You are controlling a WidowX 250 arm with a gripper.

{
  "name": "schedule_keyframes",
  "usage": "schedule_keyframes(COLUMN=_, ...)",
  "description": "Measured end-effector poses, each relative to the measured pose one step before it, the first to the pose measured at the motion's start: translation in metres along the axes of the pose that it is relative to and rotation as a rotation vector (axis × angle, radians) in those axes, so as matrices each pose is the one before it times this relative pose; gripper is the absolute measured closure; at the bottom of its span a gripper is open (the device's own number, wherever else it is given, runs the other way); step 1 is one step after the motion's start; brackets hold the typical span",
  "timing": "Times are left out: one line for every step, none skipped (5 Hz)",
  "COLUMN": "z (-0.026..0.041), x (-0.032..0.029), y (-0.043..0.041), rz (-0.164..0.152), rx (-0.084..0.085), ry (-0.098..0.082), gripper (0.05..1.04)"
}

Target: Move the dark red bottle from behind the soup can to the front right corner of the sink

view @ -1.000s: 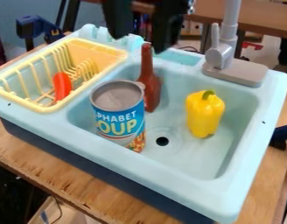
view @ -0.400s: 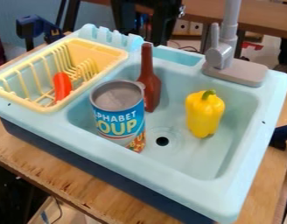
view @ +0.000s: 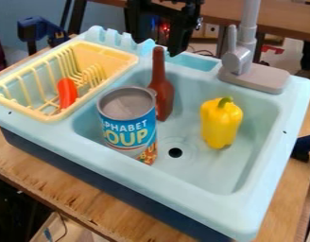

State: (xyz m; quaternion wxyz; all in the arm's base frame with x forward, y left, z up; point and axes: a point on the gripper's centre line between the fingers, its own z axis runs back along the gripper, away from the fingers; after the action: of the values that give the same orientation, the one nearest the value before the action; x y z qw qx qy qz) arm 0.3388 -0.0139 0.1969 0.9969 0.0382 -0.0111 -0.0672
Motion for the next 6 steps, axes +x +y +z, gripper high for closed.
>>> schedule_keyframes(z=-0.01131, x=0.00428, y=0.00060, rz=0.0019, rx=0.0063, ry=0.0248, gripper=0.083)
schedule_keyframes(z=-0.01052, x=0.00396, y=-0.00097, rz=-0.0072, rx=0.0004, ry=0.0198, gripper=0.083)
schedule_keyframes(z=-0.00374, x=0.00425, y=0.00021, rz=0.0142, rx=-0.0005, ry=-0.0230, gripper=0.120)
schedule_keyframes(z=-0.00603, x=0.00403, y=-0.00183, rz=0.0203, rx=-0.0084, ry=-0.0280, gripper=0.395)
schedule_keyframes(z=-0.00038, x=-0.00006, y=0.00093, rz=0.0176, rx=0.0061, ry=0.0001, gripper=0.687)
schedule_keyframes(z=0.00089, x=-0.00127, y=0.00224, rz=0.0201, rx=0.0137, ry=0.0014, gripper=0.749)
